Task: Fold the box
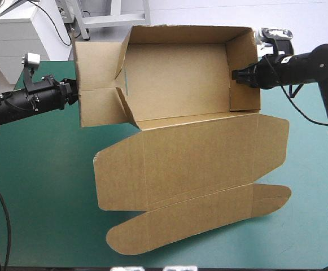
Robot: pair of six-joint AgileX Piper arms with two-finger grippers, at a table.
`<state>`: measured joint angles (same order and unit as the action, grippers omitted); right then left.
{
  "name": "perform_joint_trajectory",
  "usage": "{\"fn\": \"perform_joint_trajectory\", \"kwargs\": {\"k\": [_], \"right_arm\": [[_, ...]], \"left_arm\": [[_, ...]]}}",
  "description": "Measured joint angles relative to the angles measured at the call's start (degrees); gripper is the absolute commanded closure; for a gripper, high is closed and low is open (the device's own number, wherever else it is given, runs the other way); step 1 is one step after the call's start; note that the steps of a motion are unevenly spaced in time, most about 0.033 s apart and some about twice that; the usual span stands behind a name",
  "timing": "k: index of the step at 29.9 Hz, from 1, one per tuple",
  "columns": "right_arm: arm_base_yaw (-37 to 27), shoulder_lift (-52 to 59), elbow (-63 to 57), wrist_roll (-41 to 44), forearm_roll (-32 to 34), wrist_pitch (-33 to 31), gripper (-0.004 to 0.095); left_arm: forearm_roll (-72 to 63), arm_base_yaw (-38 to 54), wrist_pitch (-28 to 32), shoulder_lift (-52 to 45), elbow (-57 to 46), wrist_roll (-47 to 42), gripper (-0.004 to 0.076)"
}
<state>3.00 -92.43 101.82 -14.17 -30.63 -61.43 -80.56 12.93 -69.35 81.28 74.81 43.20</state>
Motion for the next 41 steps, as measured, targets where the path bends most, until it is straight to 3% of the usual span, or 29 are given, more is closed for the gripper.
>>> {"fn": "perform_joint_trajectory", "kwargs": {"k": [12,21,24,31,34,41], "right_arm": [[8.3,-1.1,0.0,3.1,7.7,8.0,0.0923],[13.0,-3.4,0.0,4.6,9.2,11.3,0.0923],[14.2,-4.4,-0.1,5.3,9.5,12.9,0.0923],[14.4,-5.2,-0.1,5.9,9.7,14.7,0.0921],[14.4,-5.7,-0.1,5.9,9.7,14.8,0.0921],[14.4,-7.0,-0.1,5.9,10.8,14.7,0.0921]], "left_arm": [[6.3,0.0,-0.5,-5.7,0.0,-2.6,0.0731],[8.0,0.0,-0.8,-6.8,0.0,-4.2,0.0718],[10.5,0.0,-0.9,-6.8,0.0,-6.5,0.0652],[16.2,-0.1,-1.0,-6.8,0.0,-13.3,0.031],[16.8,-1.1,-0.9,-6.8,0.0,-15.0,0.021],[17.9,-5.6,-0.8,-7.0,0.0,-15.5,0.02]]}}
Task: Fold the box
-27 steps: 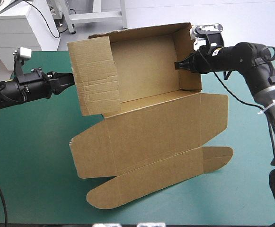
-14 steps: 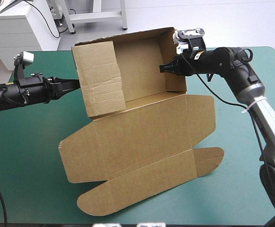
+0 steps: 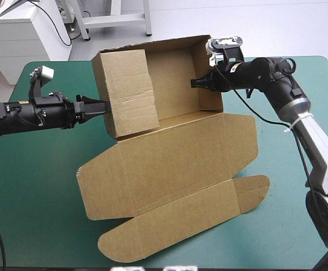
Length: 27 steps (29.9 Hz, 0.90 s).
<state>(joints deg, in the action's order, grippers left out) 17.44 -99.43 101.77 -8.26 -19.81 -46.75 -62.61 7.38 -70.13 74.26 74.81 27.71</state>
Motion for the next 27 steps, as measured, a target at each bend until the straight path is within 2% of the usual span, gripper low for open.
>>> {"fn": "perform_joint_trajectory", "kwargs": {"k": [11,20,27], "right_arm": [[1.0,-0.1,0.0,0.5,3.6,-0.6,0.0921],[1.6,-0.2,0.0,1.3,3.9,-0.9,0.0922],[1.8,-0.2,0.0,1.3,3.1,-0.9,0.0921]], "left_arm": [[1.1,-0.8,0.1,-0.3,0.0,0.0,0.02],[0.1,-1.3,-0.5,-1.1,0.0,0.2,0.02],[6.3,-1.3,-0.5,-1.1,0.0,-0.1,0.0206]]}}
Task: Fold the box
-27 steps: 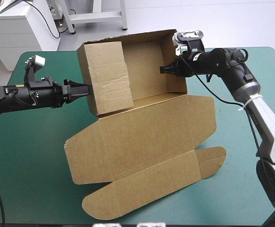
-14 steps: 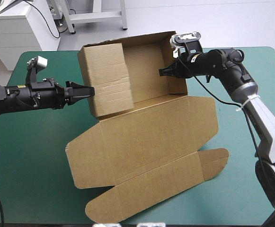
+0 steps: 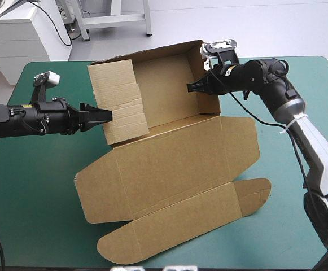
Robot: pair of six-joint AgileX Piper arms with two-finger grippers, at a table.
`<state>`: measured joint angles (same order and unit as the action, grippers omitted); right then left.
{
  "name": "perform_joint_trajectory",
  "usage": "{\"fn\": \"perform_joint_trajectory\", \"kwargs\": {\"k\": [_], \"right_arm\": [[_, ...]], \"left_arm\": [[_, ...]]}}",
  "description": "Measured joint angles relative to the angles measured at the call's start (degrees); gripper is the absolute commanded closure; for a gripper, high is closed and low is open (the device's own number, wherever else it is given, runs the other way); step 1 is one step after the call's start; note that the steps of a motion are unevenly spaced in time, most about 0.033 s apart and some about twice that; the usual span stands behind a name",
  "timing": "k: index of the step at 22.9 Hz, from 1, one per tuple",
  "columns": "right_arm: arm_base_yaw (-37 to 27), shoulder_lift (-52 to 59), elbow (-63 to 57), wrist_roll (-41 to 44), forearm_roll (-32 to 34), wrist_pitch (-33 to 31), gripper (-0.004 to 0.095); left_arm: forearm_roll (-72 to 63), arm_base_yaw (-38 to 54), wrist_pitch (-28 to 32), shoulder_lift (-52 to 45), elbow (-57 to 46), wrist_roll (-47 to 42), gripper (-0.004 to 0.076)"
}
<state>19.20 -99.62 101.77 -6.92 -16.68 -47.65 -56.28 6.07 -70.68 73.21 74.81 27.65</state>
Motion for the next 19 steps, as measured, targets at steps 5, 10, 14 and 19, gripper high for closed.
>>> {"fn": "perform_joint_trajectory", "kwargs": {"k": [5,10,14,19], "right_arm": [[2.7,0.0,0.0,0.0,1.3,0.6,0.0921],[3.7,0.0,0.0,0.2,3.6,2.0,0.0921],[4.8,-0.1,0.0,0.3,4.2,2.2,0.0921],[7.3,-0.1,-0.1,1.9,6.1,2.3,0.0921]], "left_arm": [[4.9,-2.1,4.0,0.0,0.0,-1.4,0.0249],[14.9,-7.8,9.6,0.0,0.0,-6.7,0.025],[25.2,-12.6,13.0,-0.1,0.0,-17.2,0.025],[37.1,-16.9,15.6,0.8,0.0,-34.2,0.025]]}}
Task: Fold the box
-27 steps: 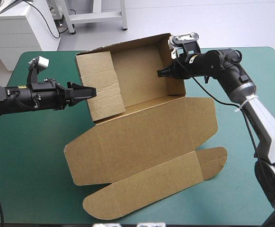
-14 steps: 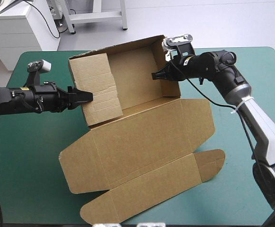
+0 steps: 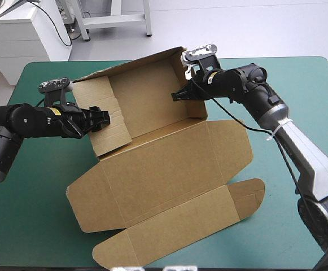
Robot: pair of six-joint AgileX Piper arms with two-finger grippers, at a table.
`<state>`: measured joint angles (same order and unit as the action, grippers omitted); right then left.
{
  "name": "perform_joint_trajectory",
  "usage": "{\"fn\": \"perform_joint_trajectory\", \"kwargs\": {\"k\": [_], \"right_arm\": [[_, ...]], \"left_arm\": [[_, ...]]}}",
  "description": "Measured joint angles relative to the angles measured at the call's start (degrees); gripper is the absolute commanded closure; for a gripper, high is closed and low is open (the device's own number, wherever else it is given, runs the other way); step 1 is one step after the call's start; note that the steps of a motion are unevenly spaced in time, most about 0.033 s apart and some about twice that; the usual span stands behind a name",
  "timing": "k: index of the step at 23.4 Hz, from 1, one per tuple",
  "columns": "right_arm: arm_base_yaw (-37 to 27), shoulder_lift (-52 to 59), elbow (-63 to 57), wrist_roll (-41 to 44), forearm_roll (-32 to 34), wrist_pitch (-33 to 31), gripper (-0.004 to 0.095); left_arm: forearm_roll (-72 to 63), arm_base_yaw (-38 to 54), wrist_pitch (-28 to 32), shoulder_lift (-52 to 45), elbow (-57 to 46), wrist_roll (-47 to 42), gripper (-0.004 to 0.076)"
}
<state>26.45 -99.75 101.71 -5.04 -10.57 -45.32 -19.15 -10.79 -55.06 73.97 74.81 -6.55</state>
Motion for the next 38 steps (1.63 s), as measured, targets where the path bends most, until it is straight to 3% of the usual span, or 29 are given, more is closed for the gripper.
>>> {"fn": "perform_joint_trajectory", "kwargs": {"k": [4,5,6,9,16,21,27,33,38], "right_arm": [[0.4,0.0,-0.1,0.9,0.5,-1.7,0.0922],[0.4,0.0,-0.1,1.1,0.8,-2.3,0.0922],[0.4,0.0,-0.1,1.3,1.3,-2.8,0.0922],[0.4,0.5,-0.1,2.9,3.6,-4.3,0.0922],[0.5,2.3,-0.1,4.2,5.4,-6.9,0.0922],[0.9,4.5,0.1,8.2,11.0,-10.9,0.0923],[1.2,5.6,0.5,14.0,17.5,-19.4,0.0923],[1.1,-1.8,-0.8,16.9,16.9,-22.7,0.0923],[0.6,-7.2,-1.2,17.6,15.6,-24.3,0.0923]], "left_arm": [[3.3,-1.5,-0.2,2.6,0.0,-7.6,0.0365],[3.3,-1.5,-0.4,3.0,0.0,-7.9,0.0421],[3.3,-1.5,-0.6,3.3,0.0,-8.3,0.055],[4.2,-1.5,-0.9,3.7,0.0,-8.7,0.0735],[5.4,-1.5,-0.4,4.0,-0.3,-7.8,0.0731],[3.8,-2.0,-1.5,5.8,3.1,-3.6,0.0731],[4.1,-3.3,-12.6,16.9,19.9,0.1,0.0731],[15.0,-9.8,-12.8,26.4,22.6,-2.4,0.0731],[16.4,-11.2,-12.9,33.2,22.6,-3.2,0.0731]]}}
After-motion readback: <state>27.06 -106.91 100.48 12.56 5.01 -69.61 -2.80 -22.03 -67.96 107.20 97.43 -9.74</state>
